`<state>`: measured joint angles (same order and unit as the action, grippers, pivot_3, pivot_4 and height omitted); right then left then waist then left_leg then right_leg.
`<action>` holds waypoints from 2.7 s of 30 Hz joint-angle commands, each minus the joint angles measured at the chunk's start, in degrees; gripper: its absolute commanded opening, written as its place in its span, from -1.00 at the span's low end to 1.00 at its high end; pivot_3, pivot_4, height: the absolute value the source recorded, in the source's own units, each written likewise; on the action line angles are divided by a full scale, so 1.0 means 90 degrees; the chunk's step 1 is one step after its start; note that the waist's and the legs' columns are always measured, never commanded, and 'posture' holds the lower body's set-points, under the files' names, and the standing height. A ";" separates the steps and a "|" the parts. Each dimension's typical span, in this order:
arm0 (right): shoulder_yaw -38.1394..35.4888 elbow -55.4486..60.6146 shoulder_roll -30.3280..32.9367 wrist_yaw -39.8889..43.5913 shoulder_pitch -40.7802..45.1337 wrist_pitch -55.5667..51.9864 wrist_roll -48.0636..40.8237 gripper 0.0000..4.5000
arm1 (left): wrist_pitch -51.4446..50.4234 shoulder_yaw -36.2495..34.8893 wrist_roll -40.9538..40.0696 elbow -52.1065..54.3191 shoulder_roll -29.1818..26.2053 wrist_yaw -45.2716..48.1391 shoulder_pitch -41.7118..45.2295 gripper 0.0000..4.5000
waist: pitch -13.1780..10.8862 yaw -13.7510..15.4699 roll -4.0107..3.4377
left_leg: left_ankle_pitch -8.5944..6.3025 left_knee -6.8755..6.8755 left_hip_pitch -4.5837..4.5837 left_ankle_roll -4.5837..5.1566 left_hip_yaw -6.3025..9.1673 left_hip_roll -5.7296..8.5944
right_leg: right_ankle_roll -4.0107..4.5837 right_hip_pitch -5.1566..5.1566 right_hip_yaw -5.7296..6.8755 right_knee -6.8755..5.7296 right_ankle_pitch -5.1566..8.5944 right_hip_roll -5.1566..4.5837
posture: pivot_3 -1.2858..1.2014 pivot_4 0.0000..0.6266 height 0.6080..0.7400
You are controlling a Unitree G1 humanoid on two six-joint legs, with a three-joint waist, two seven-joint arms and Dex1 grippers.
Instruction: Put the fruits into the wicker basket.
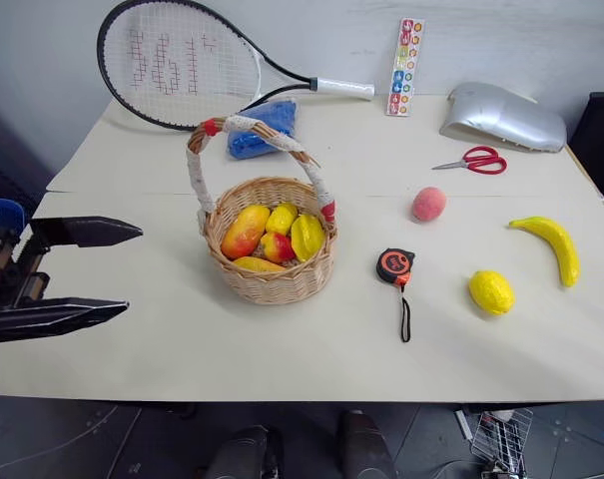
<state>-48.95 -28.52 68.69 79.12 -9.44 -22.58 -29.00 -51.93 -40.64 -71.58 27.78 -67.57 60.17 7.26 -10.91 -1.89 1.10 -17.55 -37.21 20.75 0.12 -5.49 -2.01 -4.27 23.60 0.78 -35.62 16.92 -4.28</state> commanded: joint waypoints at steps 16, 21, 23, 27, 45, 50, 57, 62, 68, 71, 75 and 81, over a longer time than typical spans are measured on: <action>-0.0434 0.0568 -0.0376 -0.0391 -0.0397 0.0243 0.0028 0.97 | 0.0711 0.0449 0.1181 -0.0025 0.0254 0.0379 -0.0082 1.00 | 0.0001 0.0016 -0.0003 | -0.0004 0.0003 -0.0001 0.0001 -0.0002 0.0000 | 0.0000 0.0000 -0.0004 0.0001 0.0000 -0.0006 | 0.03 -0.52 1.00; -0.0408 0.0687 -0.0440 -0.0469 -0.0393 0.0249 0.0013 0.97 | 0.0765 0.0550 0.1254 -0.0039 0.0299 0.0358 -0.0026 1.00 | 0.0001 0.0017 -0.0003 | -0.0004 0.0003 -0.0002 0.0002 -0.0002 -0.0001 | -0.0001 0.0000 -0.0003 0.0000 -0.0001 -0.0006 | 0.03 -0.52 1.00; -0.0384 0.0852 -0.0498 -0.0514 -0.0373 0.0239 -0.0015 0.97 | 0.0780 0.0581 0.1251 -0.0039 0.0305 0.0355 -0.0008 1.00 | 0.0001 0.0017 -0.0003 | -0.0004 0.0003 -0.0002 0.0002 -0.0002 -0.0001 | -0.0002 -0.0001 -0.0003 0.0000 -0.0001 -0.0006 | 0.03 -0.52 1.00; -0.0142 0.1600 -0.0611 -0.0656 -0.0083 -0.0189 -0.0335 0.97 | 0.0686 0.0714 0.0956 -0.0081 0.0334 0.0308 0.0219 1.00 | 0.0001 0.0012 -0.0003 | -0.0004 0.0002 -0.0002 0.0002 -0.0002 -0.0002 | -0.0008 0.0000 -0.0004 -0.0001 -0.0005 -0.0005 | 0.03 -0.52 1.00; 0.5770 0.1333 -0.2154 -0.0832 0.5056 0.1330 0.1798 0.97 | 0.0780 0.3232 0.1256 -0.0154 0.0936 0.0379 0.2641 1.00 | -0.0005 0.0025 0.0003 | 0.0017 -0.0029 0.0046 -0.0028 0.0001 0.0002 | -0.0036 0.0038 -0.0005 -0.0032 -0.0020 0.0039 | 0.03 -0.52 1.00; 0.6428 0.0183 -0.2718 -0.0645 0.5893 0.1670 0.2383 0.97 | 0.0709 0.3435 0.1335 -0.0192 0.1103 0.0274 0.2978 1.00 | -0.0005 0.0030 0.0004 | 0.0015 -0.0057 0.0062 -0.0026 -0.0001 -0.0014 | -0.0036 0.0043 -0.0006 -0.0034 -0.0020 0.0050 | 0.03 -0.52 1.00; 0.6667 -0.0758 -0.3048 -0.0642 0.6395 0.1749 0.2799 0.97 | 0.0712 0.3478 0.1526 -0.0334 0.1170 0.0170 0.3216 1.00 | -0.0005 0.0023 0.0004 | 0.0013 -0.0067 0.0064 -0.0026 -0.0001 -0.0016 | -0.0036 0.0042 -0.0008 -0.0040 -0.0020 0.0053 | 0.03 -0.52 1.00; 0.6773 -0.0988 -0.2997 -0.0769 0.6281 0.1908 0.3117 0.97 | 0.0714 0.3451 0.1568 -0.0375 0.1174 0.0179 0.3228 1.00 | -0.0005 0.0019 0.0004 | 0.0013 -0.0075 0.0061 -0.0028 -0.0001 -0.0024 | -0.0035 0.0041 -0.0008 -0.0048 -0.0020 0.0055 | 0.03 -0.52 1.00; 0.6601 -0.1011 -0.3018 -0.0878 0.6102 0.2024 0.3090 0.65 | 0.0742 0.3587 0.1675 -0.0457 0.1280 0.0165 0.3390 1.00 | -0.0005 0.0015 0.0004 | 0.0013 -0.0079 0.0058 -0.0032 -0.0002 -0.0028 | -0.0035 0.0040 -0.0010 -0.0052 -0.0020 0.0060 | 0.03 -0.52 1.00; 0.6095 -0.0494 -0.2996 -0.1001 0.5939 0.1613 0.2610 0.65 | 0.0795 0.3708 0.1773 -0.0589 0.1444 0.0179 0.3560 1.00 | -0.0005 0.0021 0.0004 | 0.0013 -0.0082 0.0058 -0.0032 -0.0002 -0.0028 | -0.0036 0.0038 -0.0010 -0.0053 -0.0020 0.0064 | 0.03 -0.52 1.00; 0.4869 0.0689 -0.2613 -0.1716 0.5582 0.0555 0.1910 0.65 | 0.0799 0.3795 0.1823 -0.0599 0.1719 0.0088 0.3699 1.00 | -0.0007 0.0039 0.0002 | 0.0013 -0.0083 0.0062 -0.0032 -0.0001 -0.0028 | -0.0037 0.0039 -0.0011 -0.0056 -0.0021 0.0060 | 0.03 -0.52 1.00; 0.2688 0.1870 -0.1336 -0.2634 0.4053 -0.1036 0.1637 0.65 | 0.0823 0.3757 0.1812 -0.0660 0.2091 -0.0104 0.3800 1.00 | -0.0009 0.0177 -0.0003 | 0.0007 -0.0078 0.0070 -0.0030 0.0010 -0.0027 | -0.0036 0.0040 0.0004 -0.0042 -0.0020 0.0017 | 0.03 -0.52 1.00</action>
<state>-17.71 -13.54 53.94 58.01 30.79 -28.48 -14.52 -45.52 -5.44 -55.29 21.53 -49.00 59.78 40.62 -10.99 -0.30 1.07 -17.51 -37.90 21.42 -0.14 -5.40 -2.26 -4.59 23.96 0.84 -35.94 16.74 -4.12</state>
